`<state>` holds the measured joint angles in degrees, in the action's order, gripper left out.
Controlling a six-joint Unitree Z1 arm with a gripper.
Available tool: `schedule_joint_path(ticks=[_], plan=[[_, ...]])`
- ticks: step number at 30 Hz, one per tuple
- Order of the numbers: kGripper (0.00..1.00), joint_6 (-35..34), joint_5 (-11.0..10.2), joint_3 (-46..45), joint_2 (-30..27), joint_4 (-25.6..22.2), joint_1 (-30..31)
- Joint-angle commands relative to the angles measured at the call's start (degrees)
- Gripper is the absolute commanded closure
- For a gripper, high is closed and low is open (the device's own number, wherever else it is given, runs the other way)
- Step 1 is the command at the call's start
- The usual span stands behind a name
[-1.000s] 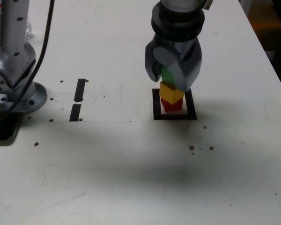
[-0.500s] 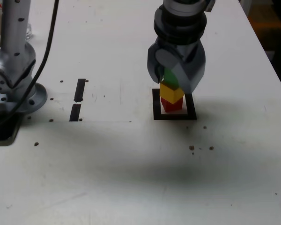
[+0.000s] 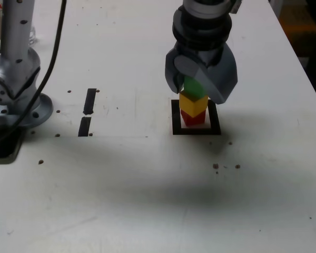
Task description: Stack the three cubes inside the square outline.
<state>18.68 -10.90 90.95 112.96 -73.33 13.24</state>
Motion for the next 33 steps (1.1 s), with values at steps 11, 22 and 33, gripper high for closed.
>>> schedule_joint_path(ticks=[11,22,33], plan=[[0.15,0.0,-1.5,0.0,-1.3,-1.7,-0.1],[0.15,0.2,-4.3,2.6,-6.0,-2.8,-0.1],[0.15,-1.0,-7.1,-2.4,-15.2,-5.9,-1.3]])
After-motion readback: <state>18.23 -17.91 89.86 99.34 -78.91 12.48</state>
